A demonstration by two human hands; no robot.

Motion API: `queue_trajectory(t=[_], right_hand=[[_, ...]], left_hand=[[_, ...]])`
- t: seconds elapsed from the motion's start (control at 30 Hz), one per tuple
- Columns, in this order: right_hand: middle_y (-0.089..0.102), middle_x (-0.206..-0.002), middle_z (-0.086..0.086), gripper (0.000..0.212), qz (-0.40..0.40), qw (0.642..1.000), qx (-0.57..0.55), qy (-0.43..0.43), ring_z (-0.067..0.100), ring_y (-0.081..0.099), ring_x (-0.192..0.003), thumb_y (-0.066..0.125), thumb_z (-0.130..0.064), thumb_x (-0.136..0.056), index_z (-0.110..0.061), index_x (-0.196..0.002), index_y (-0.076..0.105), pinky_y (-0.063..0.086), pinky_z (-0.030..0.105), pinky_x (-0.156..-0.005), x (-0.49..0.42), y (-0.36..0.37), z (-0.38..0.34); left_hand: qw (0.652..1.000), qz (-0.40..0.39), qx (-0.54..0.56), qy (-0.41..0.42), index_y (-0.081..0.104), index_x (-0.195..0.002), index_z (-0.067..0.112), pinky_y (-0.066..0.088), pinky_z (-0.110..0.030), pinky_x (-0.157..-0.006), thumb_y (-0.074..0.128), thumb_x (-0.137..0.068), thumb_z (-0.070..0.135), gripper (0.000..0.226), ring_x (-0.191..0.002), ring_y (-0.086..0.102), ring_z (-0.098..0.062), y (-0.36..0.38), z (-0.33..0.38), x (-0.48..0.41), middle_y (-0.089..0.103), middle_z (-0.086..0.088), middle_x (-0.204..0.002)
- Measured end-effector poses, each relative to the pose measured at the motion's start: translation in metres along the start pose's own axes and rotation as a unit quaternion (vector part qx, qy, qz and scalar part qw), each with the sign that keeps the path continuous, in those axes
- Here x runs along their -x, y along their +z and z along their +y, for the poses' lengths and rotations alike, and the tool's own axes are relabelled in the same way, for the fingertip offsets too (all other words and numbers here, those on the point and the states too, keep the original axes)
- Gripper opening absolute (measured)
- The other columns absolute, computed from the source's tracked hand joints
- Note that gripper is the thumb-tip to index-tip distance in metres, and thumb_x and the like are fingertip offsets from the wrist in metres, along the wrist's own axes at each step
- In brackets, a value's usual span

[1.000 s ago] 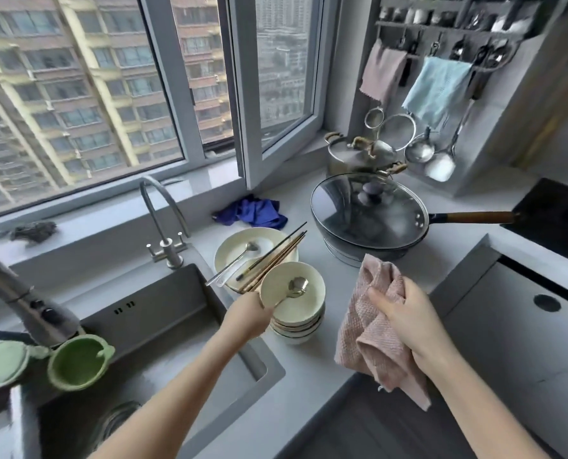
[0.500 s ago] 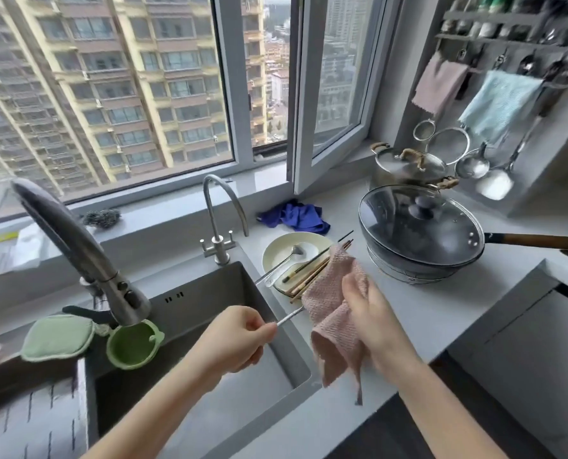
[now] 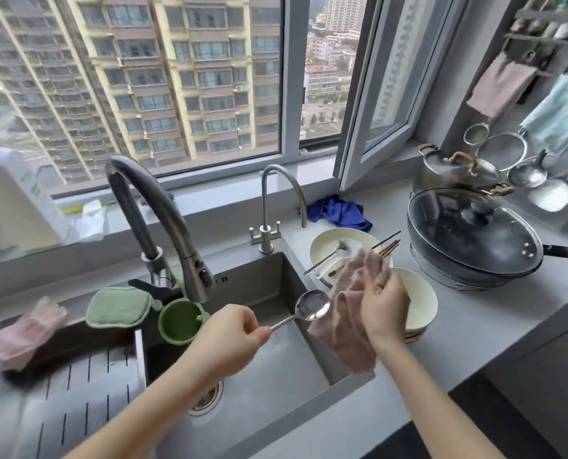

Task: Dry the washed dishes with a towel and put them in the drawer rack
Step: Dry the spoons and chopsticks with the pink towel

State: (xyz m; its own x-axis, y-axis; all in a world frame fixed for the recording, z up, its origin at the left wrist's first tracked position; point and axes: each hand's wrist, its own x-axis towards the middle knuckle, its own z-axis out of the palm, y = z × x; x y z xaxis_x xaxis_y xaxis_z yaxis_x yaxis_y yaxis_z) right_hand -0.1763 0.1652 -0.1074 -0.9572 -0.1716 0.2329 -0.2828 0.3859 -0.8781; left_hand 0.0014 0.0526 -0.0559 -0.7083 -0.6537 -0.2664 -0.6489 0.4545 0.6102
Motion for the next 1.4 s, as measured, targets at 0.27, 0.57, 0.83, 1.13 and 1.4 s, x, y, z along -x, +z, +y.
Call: queue_trajectory(t=[0.27, 0.57, 0.83, 1.13, 1.4], right_hand=[[0.068, -0.113, -0.015, 0.030, -0.397, 0.899, -0.184, -0.002, -0.001, 0.059, -0.111, 0.057, -0.008, -0.093, -0.032, -0.110, 0.064, 0.044, 0.018, -0.096, 0.045, 0.004, -0.029], [0.065, -0.088, -0.002, 0.018, -0.185, 0.980, -0.048, -0.057, 0.012, 0.060, -0.082, 0.052, -0.001, -0.092, -0.014, -0.101, 0.059, 0.046, 0.011, -0.074, 0.061, 0.042, -0.009], [0.065, -0.095, -0.005, 0.004, -0.046, 0.919, -0.305, 0.245, 0.013, 0.062, -0.093, 0.053, -0.020, -0.096, -0.018, -0.094, 0.056, 0.046, 0.026, -0.086, 0.054, 0.037, -0.025], [0.065, -0.090, 0.022, 0.036, -0.178, 0.840, -0.352, 0.373, 0.025, 0.066, -0.065, 0.065, 0.012, -0.080, 0.010, -0.114, 0.053, 0.059, 0.036, -0.061, 0.087, 0.051, -0.027], [0.065, -0.081, 0.012, 0.011, -0.049, 0.833, -0.369, 0.409, 0.012, 0.062, -0.045, 0.070, 0.004, -0.080, 0.004, -0.088, 0.063, 0.050, 0.019, -0.039, 0.031, 0.043, -0.020]], left_hand=[[0.996, -0.024, 0.076, -0.032, 0.055, -0.063, 0.012, 0.033, -0.017, -0.041, 0.063, -0.087, 0.023, 0.027, -0.034, 0.040, -0.005, -0.011, -0.016, 0.007, 0.051, 0.006, -0.039], [0.991, -0.029, 0.123, -0.047, 0.060, -0.074, 0.003, 0.034, -0.019, -0.042, 0.058, -0.091, 0.022, 0.025, -0.042, 0.040, -0.012, 0.002, -0.021, 0.016, 0.054, -0.001, -0.052], [0.928, -0.037, 0.355, -0.107, 0.061, -0.078, -0.006, 0.026, -0.014, -0.037, 0.042, -0.093, -0.005, 0.025, -0.040, 0.037, -0.007, 0.019, -0.016, 0.012, 0.052, -0.007, -0.056], [0.981, 0.028, 0.188, -0.025, 0.049, -0.040, 0.015, 0.036, -0.015, -0.040, 0.053, -0.080, 0.003, 0.042, -0.033, 0.047, -0.003, 0.034, -0.017, 0.009, 0.050, 0.003, -0.034], [0.959, 0.029, 0.275, -0.056, 0.065, -0.076, -0.003, 0.037, -0.016, -0.041, 0.049, -0.088, 0.000, 0.020, -0.037, 0.045, -0.006, 0.034, -0.016, 0.020, 0.060, -0.005, -0.052]])
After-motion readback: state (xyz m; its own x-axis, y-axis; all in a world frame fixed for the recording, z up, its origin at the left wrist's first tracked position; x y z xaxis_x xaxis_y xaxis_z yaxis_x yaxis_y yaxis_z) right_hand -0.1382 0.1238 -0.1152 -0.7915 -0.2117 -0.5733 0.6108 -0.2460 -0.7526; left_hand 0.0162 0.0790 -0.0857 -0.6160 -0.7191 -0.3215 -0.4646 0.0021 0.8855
